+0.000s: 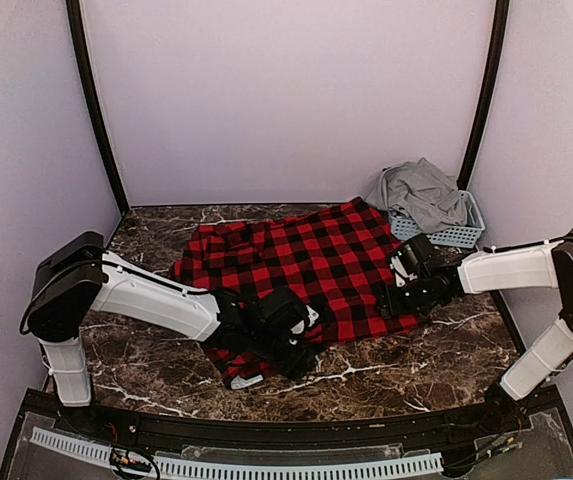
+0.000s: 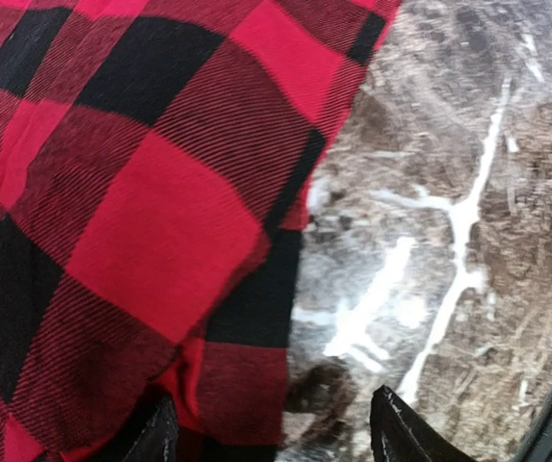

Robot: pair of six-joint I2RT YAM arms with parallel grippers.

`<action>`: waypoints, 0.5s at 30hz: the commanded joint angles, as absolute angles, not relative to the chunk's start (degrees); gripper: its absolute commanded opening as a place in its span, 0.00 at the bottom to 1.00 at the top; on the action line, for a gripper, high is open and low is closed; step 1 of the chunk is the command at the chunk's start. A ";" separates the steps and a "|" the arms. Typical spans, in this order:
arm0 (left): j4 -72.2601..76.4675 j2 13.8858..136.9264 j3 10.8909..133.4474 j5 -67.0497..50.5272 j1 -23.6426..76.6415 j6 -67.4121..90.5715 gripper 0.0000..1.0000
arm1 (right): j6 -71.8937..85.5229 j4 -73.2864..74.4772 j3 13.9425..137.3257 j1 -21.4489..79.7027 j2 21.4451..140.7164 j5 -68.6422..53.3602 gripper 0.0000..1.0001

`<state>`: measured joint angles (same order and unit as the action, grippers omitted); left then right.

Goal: Fold and stack the long sleeve shirts
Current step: Pick up the sleeve from the center of the board.

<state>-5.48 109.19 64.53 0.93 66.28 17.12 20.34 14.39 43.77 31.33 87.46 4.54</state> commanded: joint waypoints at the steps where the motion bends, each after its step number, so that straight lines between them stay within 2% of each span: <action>1: -9.22 110.50 65.92 6.64 66.97 16.76 0.65 | 19.96 12.33 42.54 31.03 87.89 3.60 0.74; 6: -9.80 111.96 65.67 8.22 68.38 15.94 0.53 | 19.53 12.22 43.02 31.03 88.54 3.56 0.73; 12: -11.22 112.86 64.42 8.27 70.53 15.61 0.21 | 19.08 12.64 42.85 30.35 88.88 4.23 0.73; 15: -13.01 112.75 64.15 8.20 71.10 15.39 0.09 | 19.03 12.86 42.59 30.05 89.10 4.57 0.73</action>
<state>-6.50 111.22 65.54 9.39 69.93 15.81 19.68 13.72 43.03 30.76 88.25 3.90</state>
